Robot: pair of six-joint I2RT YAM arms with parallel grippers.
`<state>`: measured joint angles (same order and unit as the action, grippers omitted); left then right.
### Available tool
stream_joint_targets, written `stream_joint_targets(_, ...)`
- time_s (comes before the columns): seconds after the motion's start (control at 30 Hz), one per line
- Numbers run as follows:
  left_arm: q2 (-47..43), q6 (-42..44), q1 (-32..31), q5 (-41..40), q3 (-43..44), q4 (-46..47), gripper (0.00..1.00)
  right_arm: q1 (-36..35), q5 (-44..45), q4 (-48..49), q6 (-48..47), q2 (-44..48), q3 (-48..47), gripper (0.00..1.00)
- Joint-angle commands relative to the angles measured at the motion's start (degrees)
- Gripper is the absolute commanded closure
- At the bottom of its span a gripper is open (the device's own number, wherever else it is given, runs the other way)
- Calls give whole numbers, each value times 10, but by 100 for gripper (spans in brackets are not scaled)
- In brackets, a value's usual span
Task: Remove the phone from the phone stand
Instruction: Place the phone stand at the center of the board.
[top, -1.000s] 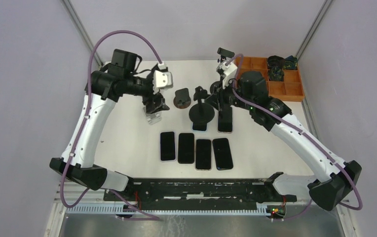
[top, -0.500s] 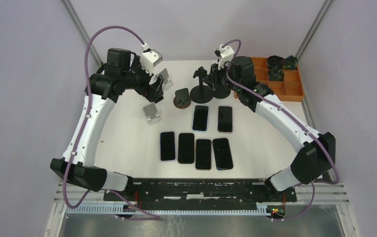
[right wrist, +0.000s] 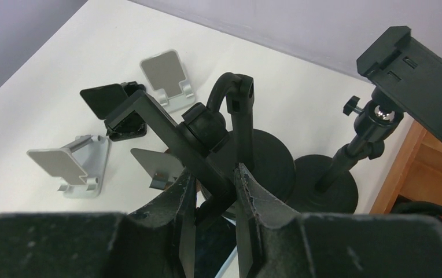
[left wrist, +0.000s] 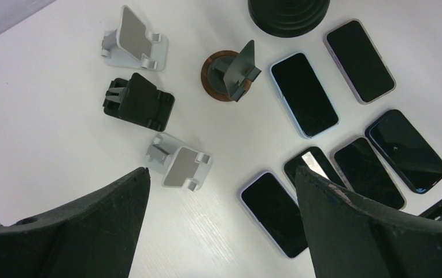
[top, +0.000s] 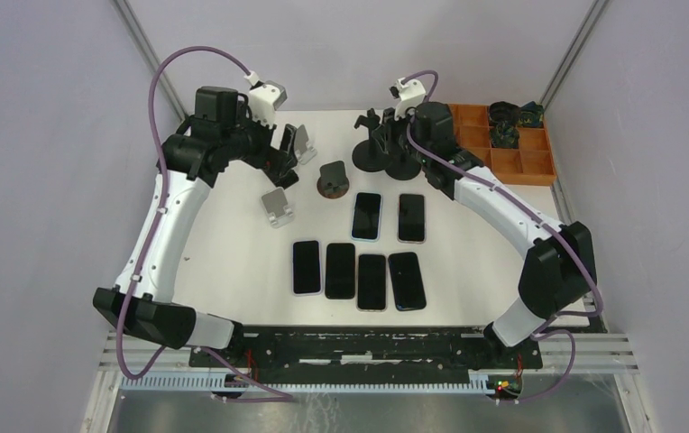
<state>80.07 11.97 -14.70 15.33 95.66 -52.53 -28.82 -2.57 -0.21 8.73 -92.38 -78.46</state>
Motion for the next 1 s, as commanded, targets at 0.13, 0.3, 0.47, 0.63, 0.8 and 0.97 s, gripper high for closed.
stream_joint_targets(0.13, 4, -37, 6, 19, -20, 32, 0, -17, 79, 181, -15, -5, 30, 100)
stream_joint_targets(0.3, 10, -31, 9, 29, -22, 25, 0, -33, 99, 249, -8, -19, 78, 100)
stream_joint_targets(0.47, 11, -23, 13, 32, -21, 22, 0, -56, 125, 319, -27, -29, 117, 100)
stream_joint_targets(0.63, 11, -22, 24, 43, -27, 24, 0, -68, 176, 415, -42, -33, 174, 100)
stream_joint_targets(0.8, 11, -20, 32, 53, -30, 23, 0, -68, 181, 452, -13, -59, 179, 100)
stream_joint_targets(0.97, 19, -16, 34, 58, -24, 22, 0, -69, 195, 488, 10, -89, 172, 100)
